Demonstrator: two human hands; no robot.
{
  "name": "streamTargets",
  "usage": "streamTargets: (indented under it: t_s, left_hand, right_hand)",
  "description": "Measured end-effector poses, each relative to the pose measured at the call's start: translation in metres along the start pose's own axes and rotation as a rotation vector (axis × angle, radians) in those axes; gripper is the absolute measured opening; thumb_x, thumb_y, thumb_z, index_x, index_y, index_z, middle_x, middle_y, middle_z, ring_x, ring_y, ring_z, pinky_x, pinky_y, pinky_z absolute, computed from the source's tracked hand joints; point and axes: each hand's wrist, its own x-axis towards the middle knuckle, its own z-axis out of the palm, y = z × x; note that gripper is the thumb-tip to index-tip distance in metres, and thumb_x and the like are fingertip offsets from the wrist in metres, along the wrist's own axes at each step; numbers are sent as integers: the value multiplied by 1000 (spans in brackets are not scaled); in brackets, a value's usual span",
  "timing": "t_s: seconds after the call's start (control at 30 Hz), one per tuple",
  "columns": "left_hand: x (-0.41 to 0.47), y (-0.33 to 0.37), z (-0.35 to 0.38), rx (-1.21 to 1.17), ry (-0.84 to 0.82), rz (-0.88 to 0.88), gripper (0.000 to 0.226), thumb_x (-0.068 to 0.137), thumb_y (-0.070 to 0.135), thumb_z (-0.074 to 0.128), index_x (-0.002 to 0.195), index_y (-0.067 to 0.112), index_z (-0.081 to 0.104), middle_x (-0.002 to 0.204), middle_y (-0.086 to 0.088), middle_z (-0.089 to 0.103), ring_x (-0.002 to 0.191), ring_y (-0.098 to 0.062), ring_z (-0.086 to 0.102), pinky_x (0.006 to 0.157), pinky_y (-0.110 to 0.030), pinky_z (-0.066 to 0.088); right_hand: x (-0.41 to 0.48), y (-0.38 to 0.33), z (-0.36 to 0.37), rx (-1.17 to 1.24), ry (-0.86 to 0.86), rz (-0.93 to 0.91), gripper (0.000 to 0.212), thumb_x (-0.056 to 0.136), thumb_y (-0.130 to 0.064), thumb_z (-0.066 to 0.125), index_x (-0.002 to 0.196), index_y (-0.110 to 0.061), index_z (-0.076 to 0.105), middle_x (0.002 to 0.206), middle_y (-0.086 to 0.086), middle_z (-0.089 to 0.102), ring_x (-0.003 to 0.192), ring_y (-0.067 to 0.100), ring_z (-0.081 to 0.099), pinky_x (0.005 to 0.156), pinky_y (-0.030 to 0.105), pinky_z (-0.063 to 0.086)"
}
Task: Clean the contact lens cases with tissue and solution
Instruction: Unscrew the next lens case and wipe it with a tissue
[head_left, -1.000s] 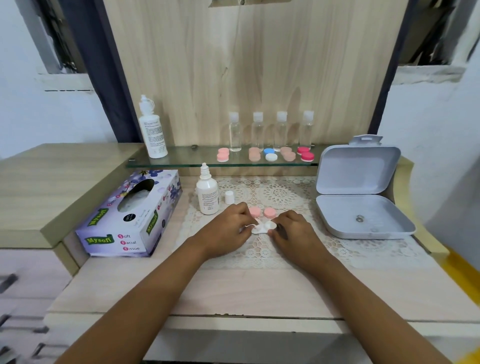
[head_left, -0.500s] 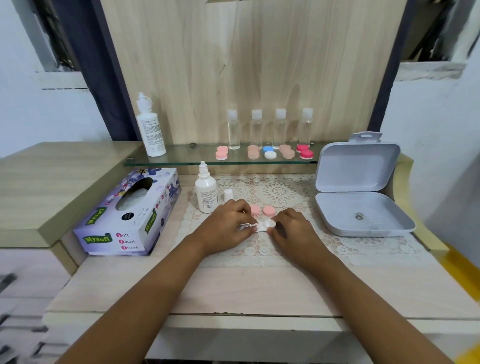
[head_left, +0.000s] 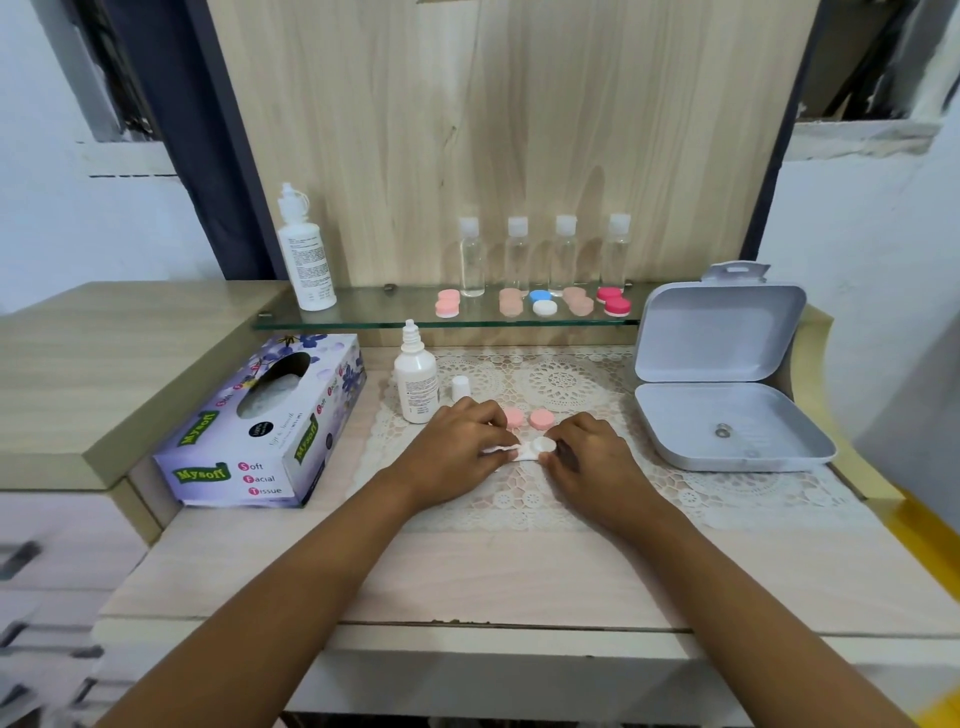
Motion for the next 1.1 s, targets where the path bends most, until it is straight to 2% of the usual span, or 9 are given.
streamTargets:
  t_s: [0.1,0.23,0.3,0.4,0.53,0.7,0.83,0.97,1.1]
  left_hand:
    - [-1,1,-4,235,12,99,31,87,37,48,88,20,74,84,5,62,72,-18,56,62,-27,34]
    - [2,5,-7,413,17,200,36,85,37,41,77,20,72,78,5,60,68,-17,56,60,-26,40]
    - [3,6,-7,381,9,206,28,83,34,51,77,16,71,77,3,59,69,-18,56,60,-28,42]
    - [5,6,-5,274,-29,168,18,84,25,61,87,10,69,83,-2,59,77,-23,55,66,-35,45]
    - [7,8,-3,115,-121,12,25,93,26,54,109,10,62,105,-2,54,97,-20,44,83,-31,34]
    - [6,9,-3,-107,-154,-149,26,92,26,56,112,12,65,105,2,54,100,-16,40,90,-38,36]
    - [2,9,-5,156,-76,-48,27,93,33,53,112,20,67,105,6,58,99,-17,46,77,-31,29]
    - [2,8,-8,438,31,153,20,78,36,60,81,21,73,79,6,62,71,-19,58,61,-28,37]
    - [5,8,-9,463,-7,207,17,75,35,73,76,18,70,76,5,60,71,-19,57,60,-30,42]
  right_hand:
    - [-1,1,0,15,1,-18,20,87,-22,57,105,-13,62,109,3,57,98,26,50,85,38,42]
    - [1,1,-1,28,-7,-13,19,87,-23,57,102,-13,63,109,2,57,98,26,51,85,37,42]
    - [1,2,0,30,-10,-19,21,86,-26,55,101,-13,63,107,2,58,96,28,52,84,39,42]
    - [1,3,-1,11,-28,-11,26,84,-30,52,101,-13,62,107,2,58,96,28,52,84,39,42]
    - [1,2,-1,4,-34,-6,32,82,-36,46,101,-14,63,107,1,58,96,27,52,84,39,43]
    - [2,4,1,-9,-26,-23,18,88,-25,56,102,-15,61,109,0,57,97,26,50,83,38,41]
    - [3,4,1,-14,-34,-27,21,87,-28,53,102,-15,61,109,0,57,97,26,50,82,39,42]
    - [3,5,1,-11,-37,-24,19,87,-24,58,103,-14,61,110,2,57,99,28,51,85,41,42]
    - [3,6,1,-8,-38,-22,19,87,-25,58,103,-15,61,110,2,57,99,28,51,85,41,42]
